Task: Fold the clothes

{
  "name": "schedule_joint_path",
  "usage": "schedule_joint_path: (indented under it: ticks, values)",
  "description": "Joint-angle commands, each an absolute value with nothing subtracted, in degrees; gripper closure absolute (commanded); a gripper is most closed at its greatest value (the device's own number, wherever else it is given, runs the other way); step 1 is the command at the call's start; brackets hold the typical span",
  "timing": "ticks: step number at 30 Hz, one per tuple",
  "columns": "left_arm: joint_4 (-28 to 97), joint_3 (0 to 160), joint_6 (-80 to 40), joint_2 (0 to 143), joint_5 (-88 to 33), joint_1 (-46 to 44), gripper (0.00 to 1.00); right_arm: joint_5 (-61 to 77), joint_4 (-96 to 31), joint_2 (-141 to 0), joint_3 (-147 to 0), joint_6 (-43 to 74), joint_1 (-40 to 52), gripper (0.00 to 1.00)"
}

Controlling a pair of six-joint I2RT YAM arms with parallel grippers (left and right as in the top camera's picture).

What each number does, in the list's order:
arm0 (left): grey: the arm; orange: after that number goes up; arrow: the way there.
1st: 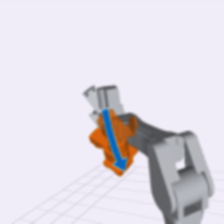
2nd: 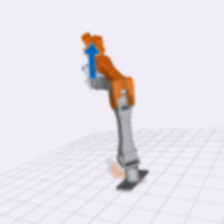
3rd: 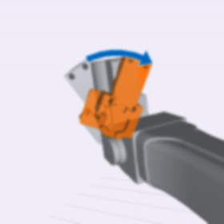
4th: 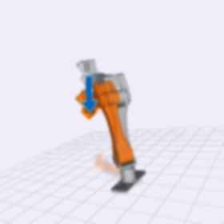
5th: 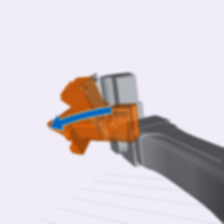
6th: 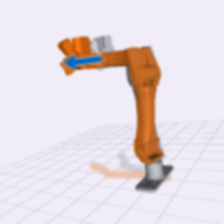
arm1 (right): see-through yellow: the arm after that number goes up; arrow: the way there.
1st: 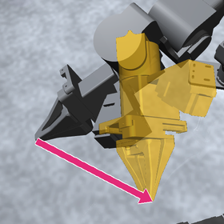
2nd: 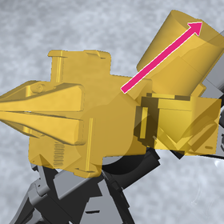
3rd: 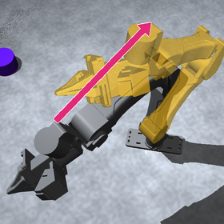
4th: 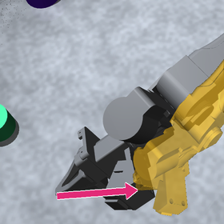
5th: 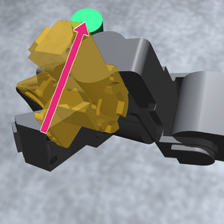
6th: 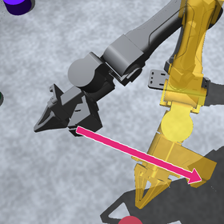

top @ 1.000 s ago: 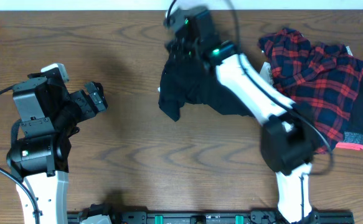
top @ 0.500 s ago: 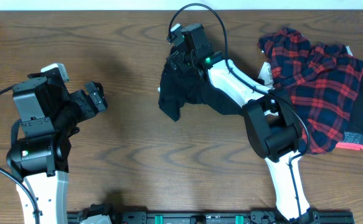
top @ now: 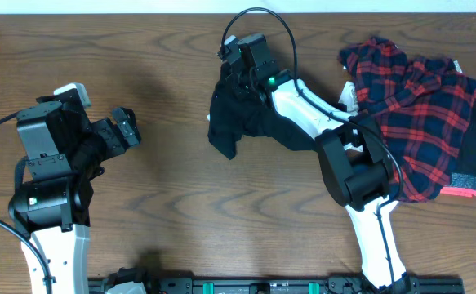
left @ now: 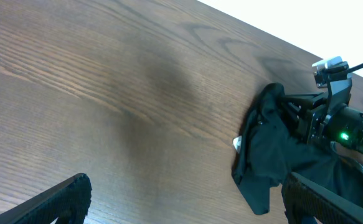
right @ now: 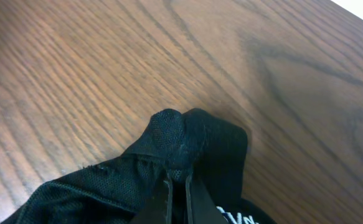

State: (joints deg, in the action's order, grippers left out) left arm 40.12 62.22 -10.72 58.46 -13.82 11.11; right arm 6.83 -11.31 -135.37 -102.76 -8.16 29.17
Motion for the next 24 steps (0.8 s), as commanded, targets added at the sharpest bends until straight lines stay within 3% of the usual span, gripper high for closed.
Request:
schedule_joint_path:
  ticks: [1,11,19,24]
  values:
    - [40.23,63.51,-11.44,58.61,-14.59,11.29,0.02,10.92,-11.79,-132.75,-104.95,-7.6,28.93,0.99]
    - [40.23,63.51,-11.44,58.61,-14.57,11.29,0.02,15.55,-13.32,-120.25,-109.19,-13.87,30.55,0.99]
    - [40.23,63.51,-11.44,58.61,-14.59,11.29,0.02,30.7,-10.17,-120.38,-109.19,-15.84,34.13,0.99]
    - [40.23,63.51,-11.44,58.61,-14.59,11.29,0.02,26.57,-7.07,-122.06,-109.19,-17.39,37.17,0.99]
